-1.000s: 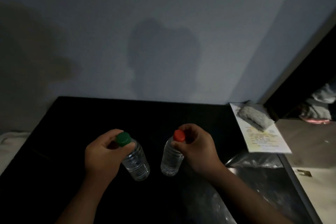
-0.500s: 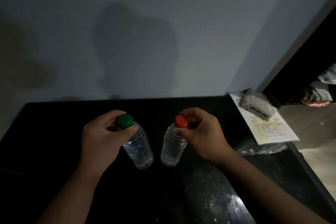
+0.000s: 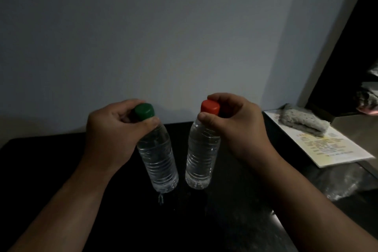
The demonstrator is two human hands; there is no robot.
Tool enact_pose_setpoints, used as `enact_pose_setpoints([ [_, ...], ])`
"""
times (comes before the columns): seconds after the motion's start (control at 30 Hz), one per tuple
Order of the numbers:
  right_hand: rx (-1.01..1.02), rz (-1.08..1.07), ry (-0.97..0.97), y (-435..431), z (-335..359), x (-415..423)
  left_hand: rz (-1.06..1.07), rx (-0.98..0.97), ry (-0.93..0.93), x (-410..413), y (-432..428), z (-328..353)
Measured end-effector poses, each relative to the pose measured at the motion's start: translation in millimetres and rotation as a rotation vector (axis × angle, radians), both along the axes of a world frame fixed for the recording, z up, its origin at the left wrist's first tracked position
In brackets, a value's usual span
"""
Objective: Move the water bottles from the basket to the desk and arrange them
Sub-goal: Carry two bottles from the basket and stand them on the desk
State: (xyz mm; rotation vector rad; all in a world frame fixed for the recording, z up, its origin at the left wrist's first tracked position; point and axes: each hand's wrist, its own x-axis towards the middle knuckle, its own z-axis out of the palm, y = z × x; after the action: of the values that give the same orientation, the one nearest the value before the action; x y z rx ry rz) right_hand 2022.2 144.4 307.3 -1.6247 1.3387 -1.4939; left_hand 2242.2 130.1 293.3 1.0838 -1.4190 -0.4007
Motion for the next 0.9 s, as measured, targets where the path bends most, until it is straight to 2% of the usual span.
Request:
enact_pose_setpoints([
  [0.33,-0.027,-0.072,0.034,48.7,-32.9,25.2,-0.083,-0.029,-0.044,4.9,24.6,-25.1],
  [0.5,-0.023,-0.087,0.041,57.7,-40.0,32.9,-0.085,0.042,-0.022,4.4,29.4,-34.4],
  [0.7,0.177,0.072,-0.026,61.9,-80.0,28.2,-0.097,-0.015,-0.019,-0.8,42.1,-49.4],
  [0.9,0.290,0.082,0.100,68.4,-125.6,23.1,-0.184,0.355,0.025,0.8,63.9,-124.9],
])
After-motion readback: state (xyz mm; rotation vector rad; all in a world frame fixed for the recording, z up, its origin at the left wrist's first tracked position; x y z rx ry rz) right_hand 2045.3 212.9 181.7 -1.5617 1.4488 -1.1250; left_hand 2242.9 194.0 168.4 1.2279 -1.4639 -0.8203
